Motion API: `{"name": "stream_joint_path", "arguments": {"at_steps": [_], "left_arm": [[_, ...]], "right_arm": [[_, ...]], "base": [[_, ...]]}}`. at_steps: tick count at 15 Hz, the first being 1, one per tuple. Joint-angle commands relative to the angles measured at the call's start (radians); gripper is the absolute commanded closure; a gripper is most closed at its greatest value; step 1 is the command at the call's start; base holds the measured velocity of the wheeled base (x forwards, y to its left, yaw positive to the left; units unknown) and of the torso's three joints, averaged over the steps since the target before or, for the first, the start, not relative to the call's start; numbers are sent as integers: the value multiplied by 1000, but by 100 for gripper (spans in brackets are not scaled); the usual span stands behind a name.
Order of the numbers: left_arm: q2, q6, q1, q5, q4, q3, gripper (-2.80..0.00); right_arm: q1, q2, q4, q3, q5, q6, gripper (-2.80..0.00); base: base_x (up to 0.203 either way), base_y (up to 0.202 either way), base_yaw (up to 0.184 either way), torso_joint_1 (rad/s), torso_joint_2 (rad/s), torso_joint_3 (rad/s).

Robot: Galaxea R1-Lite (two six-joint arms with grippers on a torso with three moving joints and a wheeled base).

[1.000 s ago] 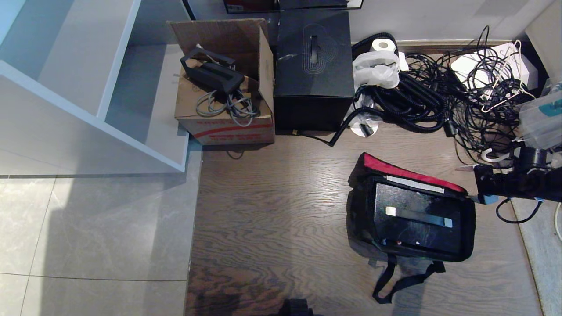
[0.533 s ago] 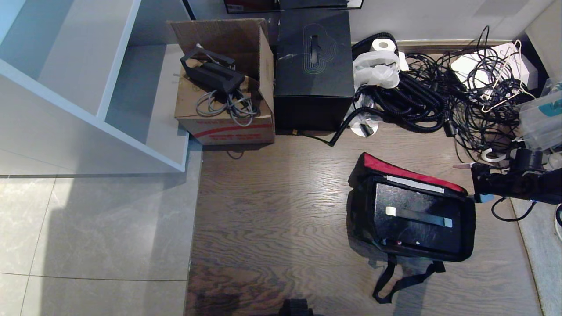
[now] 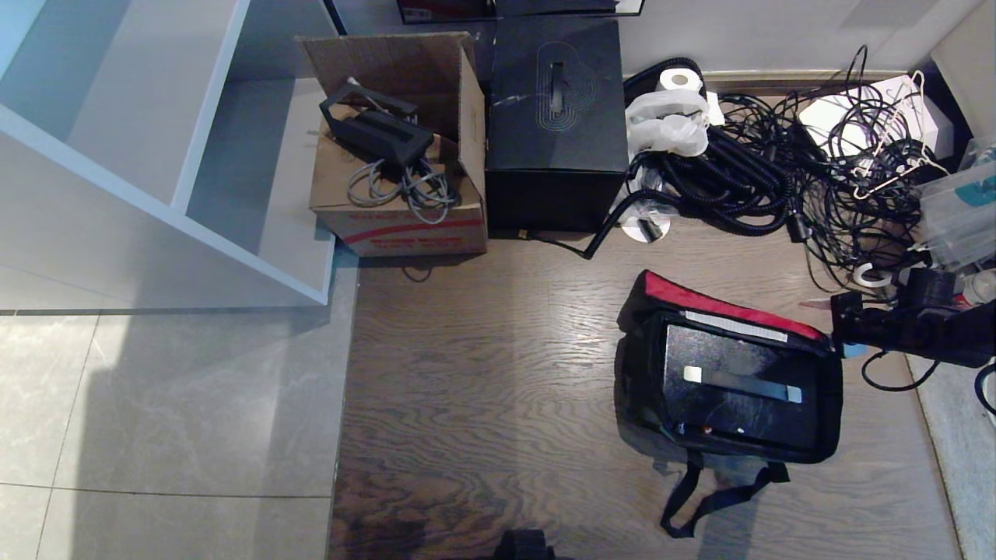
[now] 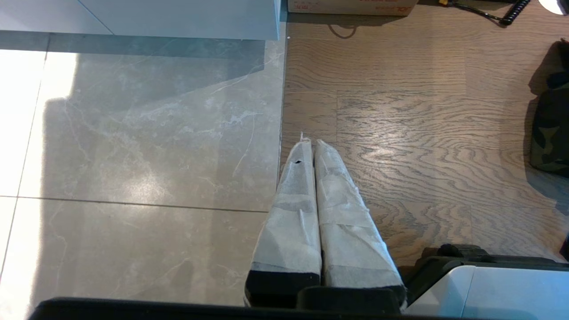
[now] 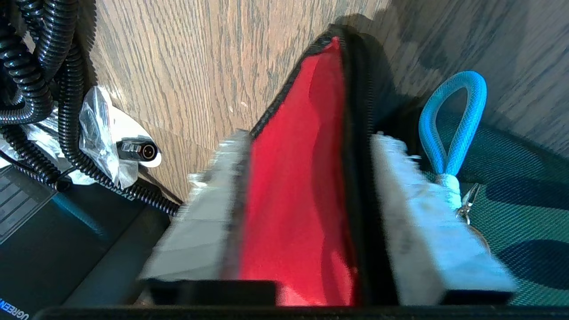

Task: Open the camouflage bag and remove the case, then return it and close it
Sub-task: Close the top of the storage box

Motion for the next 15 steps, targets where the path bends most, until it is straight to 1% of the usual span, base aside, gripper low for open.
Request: {"name": "stream_joint_path", "arguments": {"at_steps": [1, 5, 9, 11, 12, 14, 15], "left_arm": [[0, 0, 0, 0, 0, 0, 0], [0, 0, 0, 0, 0, 0, 0], [0, 0, 0, 0, 0, 0, 0], [-1, 0, 0, 0, 0, 0, 0], [-2, 0, 0, 0, 0, 0, 0], [0, 0, 0, 0, 0, 0, 0], [0, 0, 0, 0, 0, 0, 0]], "right_arm": [[-1, 0, -4, -2, 3, 2, 0], [-2, -36, -23, 5, 4, 1, 0], [-7, -153, -27, 97, 43, -17, 0], [-16, -219, -41, 207, 60, -76, 0], [-19, -256, -56, 279, 79, -126, 0], [-25, -325, -75, 424, 101, -247, 0], [-29, -358, -80, 491, 106, -321, 0]], "base": [[0, 0, 0, 0, 0, 0], [0, 0, 0, 0, 0, 0], [0, 0, 0, 0, 0, 0], [0, 0, 0, 0, 0, 0], [0, 0, 0, 0, 0, 0], [0, 0, 0, 0, 0, 0], [0, 0, 0, 0, 0, 0]]}}
